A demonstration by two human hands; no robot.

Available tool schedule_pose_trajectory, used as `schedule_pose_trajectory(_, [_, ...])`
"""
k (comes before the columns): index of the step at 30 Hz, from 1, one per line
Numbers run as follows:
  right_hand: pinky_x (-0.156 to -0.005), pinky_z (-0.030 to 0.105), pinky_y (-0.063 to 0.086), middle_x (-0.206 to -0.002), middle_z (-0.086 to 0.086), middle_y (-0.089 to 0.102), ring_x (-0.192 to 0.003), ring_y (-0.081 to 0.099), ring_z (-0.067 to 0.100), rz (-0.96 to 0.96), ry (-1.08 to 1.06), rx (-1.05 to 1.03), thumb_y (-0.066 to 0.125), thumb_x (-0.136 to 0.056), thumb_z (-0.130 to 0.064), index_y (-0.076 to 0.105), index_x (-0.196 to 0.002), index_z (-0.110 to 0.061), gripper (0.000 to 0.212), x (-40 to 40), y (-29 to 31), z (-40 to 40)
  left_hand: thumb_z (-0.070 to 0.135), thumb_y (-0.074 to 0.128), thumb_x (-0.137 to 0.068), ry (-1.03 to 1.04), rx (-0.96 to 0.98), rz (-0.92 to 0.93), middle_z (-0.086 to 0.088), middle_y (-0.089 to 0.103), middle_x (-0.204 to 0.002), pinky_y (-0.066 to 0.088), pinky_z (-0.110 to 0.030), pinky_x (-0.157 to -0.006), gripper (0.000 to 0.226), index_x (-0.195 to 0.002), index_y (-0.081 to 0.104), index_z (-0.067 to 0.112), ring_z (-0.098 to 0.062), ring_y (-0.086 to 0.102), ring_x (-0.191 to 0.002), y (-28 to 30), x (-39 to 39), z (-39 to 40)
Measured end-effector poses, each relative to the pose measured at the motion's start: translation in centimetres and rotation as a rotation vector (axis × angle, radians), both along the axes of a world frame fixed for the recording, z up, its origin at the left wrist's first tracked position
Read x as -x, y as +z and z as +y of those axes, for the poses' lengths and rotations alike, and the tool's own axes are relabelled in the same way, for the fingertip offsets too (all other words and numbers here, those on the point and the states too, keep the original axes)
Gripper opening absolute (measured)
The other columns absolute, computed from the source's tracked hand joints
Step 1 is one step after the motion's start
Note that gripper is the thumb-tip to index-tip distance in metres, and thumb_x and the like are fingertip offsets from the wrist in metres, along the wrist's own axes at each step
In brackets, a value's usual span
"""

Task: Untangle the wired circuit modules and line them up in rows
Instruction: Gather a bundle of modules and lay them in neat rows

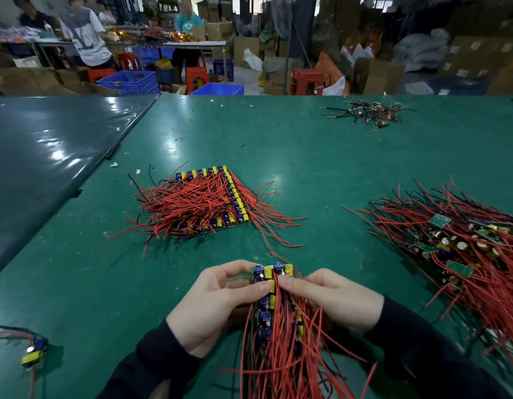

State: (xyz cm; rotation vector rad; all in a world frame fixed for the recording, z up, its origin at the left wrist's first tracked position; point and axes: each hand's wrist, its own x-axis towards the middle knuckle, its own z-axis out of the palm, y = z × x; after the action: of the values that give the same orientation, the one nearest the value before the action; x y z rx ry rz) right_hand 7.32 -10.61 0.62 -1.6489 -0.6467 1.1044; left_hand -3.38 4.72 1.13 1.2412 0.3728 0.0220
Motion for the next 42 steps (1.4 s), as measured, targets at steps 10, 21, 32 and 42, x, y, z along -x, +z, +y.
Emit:
schedule_pose_trajectory(10, [-0.063,0.033,0.045,-0.074,0.016,0.071,-0.063,0.060,0.019,-0.140,-0.140,-0.250,0.062,-0.071,-0.060,0.071,-0.072,0.000,0.061,1.2,-0.7,1.1,0.014,0.071,-0.063,-0.015,0.087,-0.006,-0.024,0.068,-0.094,0.054,-0.024,-0.062,0.053,-0.106,0.058,-0.014,-0.022,0.065,-0.070,0.1,-0.1,0.0])
schedule_pose_trajectory(21, [-0.059,0.027,0.049,-0.070,0.011,0.071,-0.060,0.062,0.016,-0.120,-0.197,-0.321,0.059,-0.082,-0.053,0.072,-0.072,-0.003,0.052,1.0,-0.6,1.0,0.021,0.061,-0.077,-0.147,-0.041,-0.056,-0.020,0.069,-0.095,0.054,-0.029,-0.073,0.036,-0.100,0.065,-0.006,-0.025,0.063,-0.080,-0.4,-0.2,-0.8])
schedule_pose_trajectory(32, [-0.074,0.050,0.048,-0.095,0.028,0.069,-0.078,0.058,0.033,-0.084,-0.010,-0.122,0.063,-0.078,-0.053,0.068,-0.090,0.004,0.058,0.0,0.7,-0.4,0.024,0.052,-0.086,-0.164,-0.083,-0.095,-0.017,0.070,-0.096,0.054,-0.025,-0.069,0.031,-0.102,0.068,0.002,-0.019,0.065,-0.078,-0.8,-0.4,-0.2])
schedule_pose_trajectory(42, [-0.073,0.037,0.049,-0.087,0.017,0.073,-0.073,0.063,0.023,-0.081,-0.136,-0.218,0.062,-0.074,-0.052,0.074,-0.081,-0.005,0.049,0.8,-0.1,0.5,0.023,0.058,-0.082,-0.033,-0.086,-0.097,-0.021,0.069,-0.080,0.052,-0.026,-0.056,0.030,-0.092,0.059,-0.005,-0.023,0.063,-0.062,-0.6,-0.3,-0.5])
